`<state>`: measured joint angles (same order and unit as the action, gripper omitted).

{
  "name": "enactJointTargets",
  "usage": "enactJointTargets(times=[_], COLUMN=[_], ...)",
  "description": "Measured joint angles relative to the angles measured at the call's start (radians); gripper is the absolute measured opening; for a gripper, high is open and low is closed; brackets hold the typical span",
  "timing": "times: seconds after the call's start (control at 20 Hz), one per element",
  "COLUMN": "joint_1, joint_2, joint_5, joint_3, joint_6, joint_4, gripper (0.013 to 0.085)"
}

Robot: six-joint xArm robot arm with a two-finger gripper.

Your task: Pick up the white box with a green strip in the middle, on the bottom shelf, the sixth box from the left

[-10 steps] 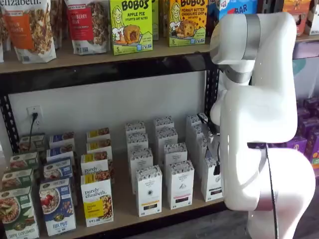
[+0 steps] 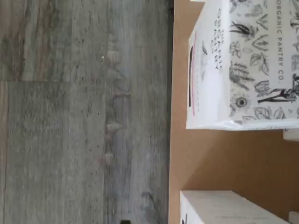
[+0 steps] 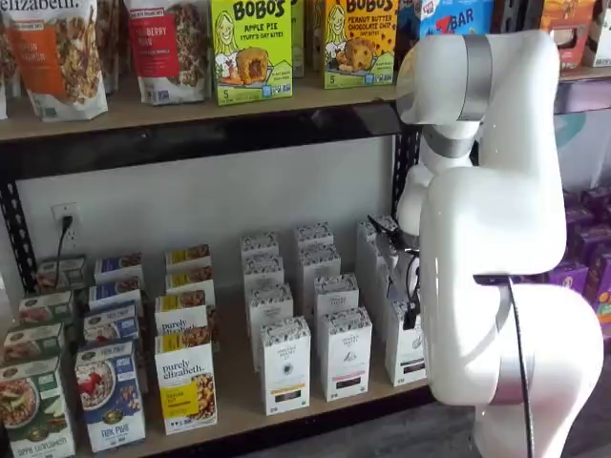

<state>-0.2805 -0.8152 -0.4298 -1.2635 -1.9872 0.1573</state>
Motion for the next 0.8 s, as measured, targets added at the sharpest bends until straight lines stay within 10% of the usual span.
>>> enactJointTargets(times=[0.8], joint_1=[-0.010], joint_2=[-0.141], joint_5=[-0.015], joint_3=[-0.181], joint_6=[0.097], joint_4=[-0.119], gripper=[0.0850])
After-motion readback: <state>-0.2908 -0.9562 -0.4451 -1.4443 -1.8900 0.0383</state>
